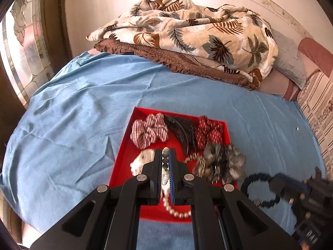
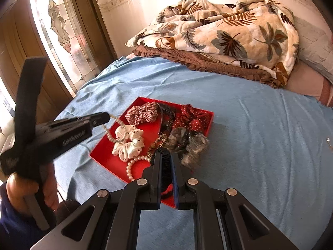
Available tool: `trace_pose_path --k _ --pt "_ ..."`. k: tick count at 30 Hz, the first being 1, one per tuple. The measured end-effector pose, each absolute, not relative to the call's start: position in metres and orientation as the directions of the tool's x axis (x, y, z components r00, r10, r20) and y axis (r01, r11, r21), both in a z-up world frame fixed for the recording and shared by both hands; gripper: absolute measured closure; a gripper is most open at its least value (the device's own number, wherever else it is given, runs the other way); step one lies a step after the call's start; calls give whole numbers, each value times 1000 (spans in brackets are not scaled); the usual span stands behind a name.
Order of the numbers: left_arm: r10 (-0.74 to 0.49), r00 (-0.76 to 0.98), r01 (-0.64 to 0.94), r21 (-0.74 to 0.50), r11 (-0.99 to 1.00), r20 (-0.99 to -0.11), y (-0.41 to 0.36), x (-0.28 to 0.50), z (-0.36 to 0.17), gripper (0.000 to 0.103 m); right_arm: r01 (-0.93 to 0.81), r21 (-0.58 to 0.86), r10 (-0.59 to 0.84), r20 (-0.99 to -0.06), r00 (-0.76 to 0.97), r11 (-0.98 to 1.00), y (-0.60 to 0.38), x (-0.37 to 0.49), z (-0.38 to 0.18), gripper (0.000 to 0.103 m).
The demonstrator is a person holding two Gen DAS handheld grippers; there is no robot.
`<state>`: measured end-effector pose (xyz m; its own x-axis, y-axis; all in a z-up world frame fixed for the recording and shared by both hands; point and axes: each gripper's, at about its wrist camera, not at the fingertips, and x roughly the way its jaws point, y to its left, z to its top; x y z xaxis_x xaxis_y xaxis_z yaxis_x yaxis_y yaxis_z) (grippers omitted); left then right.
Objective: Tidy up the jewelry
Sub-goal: 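Lower both bracelets into the red tray and open both tools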
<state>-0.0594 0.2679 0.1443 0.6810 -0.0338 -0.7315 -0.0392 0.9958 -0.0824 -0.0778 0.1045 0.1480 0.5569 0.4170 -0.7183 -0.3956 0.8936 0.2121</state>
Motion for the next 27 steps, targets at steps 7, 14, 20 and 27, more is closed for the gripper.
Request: trace_pose_path --k 7,14,20,27 --pt "-114 672 16 -139 990 -732 276 -22 146 97 -413 311 500 -703 506 856 118 -63 142 94" --pt "-180 612 61 -181 982 -770 269 16 114 97 -427 353 535 -712 454 832 139 -49 120 93" --pt "-139 583 45 -139 989 -800 265 40 88 97 -434 360 536 -738 409 826 159 -37 91 93" --pt "-99 569 35 -97 995 -816 265 56 70 97 -443 284 479 -767 428 851 178 -27 68 93"
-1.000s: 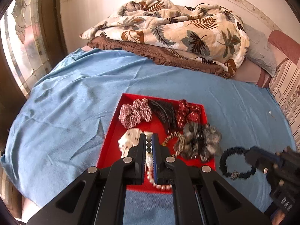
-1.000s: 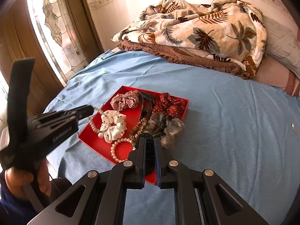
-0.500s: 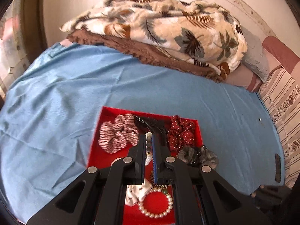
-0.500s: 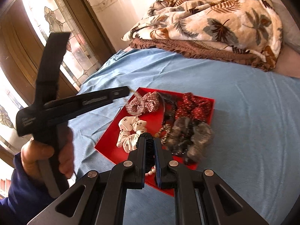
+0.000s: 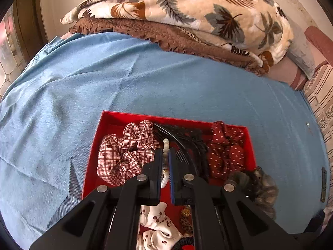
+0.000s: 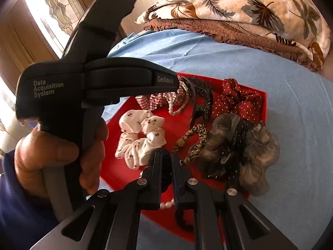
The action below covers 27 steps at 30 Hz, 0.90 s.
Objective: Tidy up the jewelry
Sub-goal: 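Lower both bracelets into the red tray and open both tools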
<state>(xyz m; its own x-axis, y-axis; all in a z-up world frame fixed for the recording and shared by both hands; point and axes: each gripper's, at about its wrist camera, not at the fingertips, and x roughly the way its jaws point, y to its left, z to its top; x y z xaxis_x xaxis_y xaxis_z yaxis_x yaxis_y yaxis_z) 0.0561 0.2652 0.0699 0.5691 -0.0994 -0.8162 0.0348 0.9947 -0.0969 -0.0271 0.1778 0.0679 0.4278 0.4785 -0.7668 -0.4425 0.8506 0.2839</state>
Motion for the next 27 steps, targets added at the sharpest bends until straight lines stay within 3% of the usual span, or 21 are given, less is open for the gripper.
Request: trace_pose_path --k 14,16,18,19,20,27 --pt "-64 596 44 -47 998 -800 259 52 67 96 -438 198 414 -775 477 877 178 -21 59 91" --pt "-65 602 42 -49 998 -796 259 50 71 82 -438 199 415 -774 478 877 178 -21 60 88" --pt "-69 614 37 -58 998 -786 260 46 76 65 -437 196 414 -769 487 878 177 -24 62 74" --pt "-71 622 35 -63 997 -780 261 44 79 62 -436 194 414 -765 493 879 176 -25 63 70" --pt "-73 626 34 -66 997 -776 261 43 82 62 -436 194 414 -762 497 879 175 -25 64 66" --pt "-66 650 33 -59 998 -757 258 28 100 60 -436 190 419 -745 519 879 167 -37 77 66"
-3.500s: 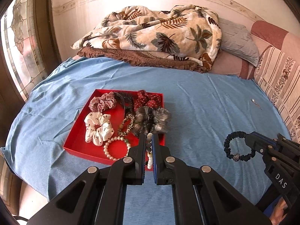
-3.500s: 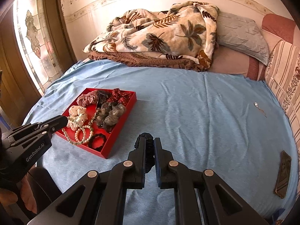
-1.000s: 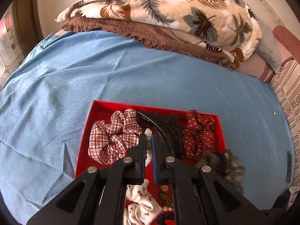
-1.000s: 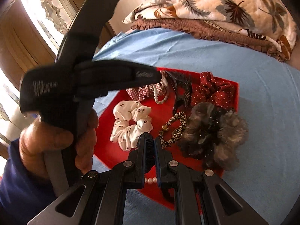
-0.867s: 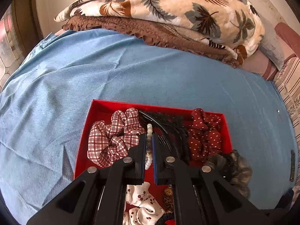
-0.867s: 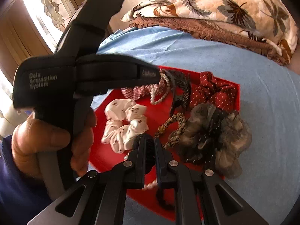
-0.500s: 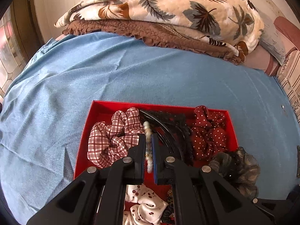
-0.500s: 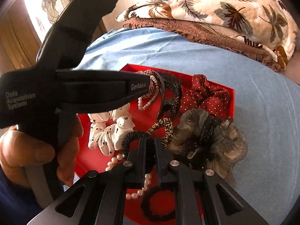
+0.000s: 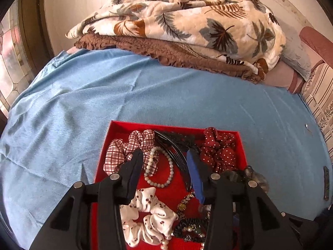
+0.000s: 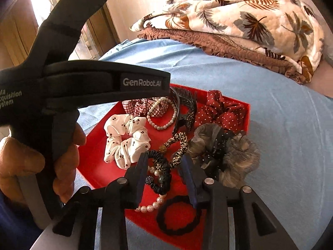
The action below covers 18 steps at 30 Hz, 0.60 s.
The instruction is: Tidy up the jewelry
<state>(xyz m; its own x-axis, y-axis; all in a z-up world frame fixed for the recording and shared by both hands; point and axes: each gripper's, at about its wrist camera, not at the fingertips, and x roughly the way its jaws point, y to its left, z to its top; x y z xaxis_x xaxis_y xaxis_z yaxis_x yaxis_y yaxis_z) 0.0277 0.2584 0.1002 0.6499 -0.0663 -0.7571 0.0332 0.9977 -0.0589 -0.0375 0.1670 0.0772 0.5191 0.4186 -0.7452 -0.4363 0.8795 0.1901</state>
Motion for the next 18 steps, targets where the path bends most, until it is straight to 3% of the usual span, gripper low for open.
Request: trace_pose_path --k 18 --pt "76 795 -88 10 996 -601 246 -68 163 33 -399 157 379 -729 570 903 118 -87 103 58"
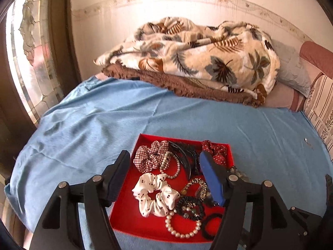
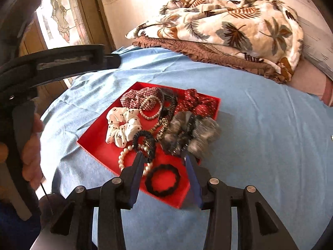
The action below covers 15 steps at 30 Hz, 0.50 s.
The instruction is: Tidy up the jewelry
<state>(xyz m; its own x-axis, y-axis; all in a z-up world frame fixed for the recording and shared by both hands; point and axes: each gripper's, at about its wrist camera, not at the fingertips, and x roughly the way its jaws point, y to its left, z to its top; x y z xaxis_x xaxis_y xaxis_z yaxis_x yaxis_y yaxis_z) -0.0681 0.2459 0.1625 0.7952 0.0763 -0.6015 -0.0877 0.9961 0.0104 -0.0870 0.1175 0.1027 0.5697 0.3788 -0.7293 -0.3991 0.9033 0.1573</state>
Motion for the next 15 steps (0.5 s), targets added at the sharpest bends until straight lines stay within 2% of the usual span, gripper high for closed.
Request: trace_pose_path --k 5,7,12,15 --pt "125 827 -127 35 991 -548 237 -97 174 25 -376 154 363 -726 584 914 104 -101 108 54" --pt "158 839 -157 46 987 -521 234 -109 178 18 -367 153 357 -724 590 918 99 -108 111 53" --pt "290 880 -284 72 956 -376 229 -152 195 1 -333 147 331 -724 605 931 85 -121 116 51" --pt "362 886 -352 90 932 -290 226 -177 206 0 -307 136 307 -722 620 942 78 -131 120 46"
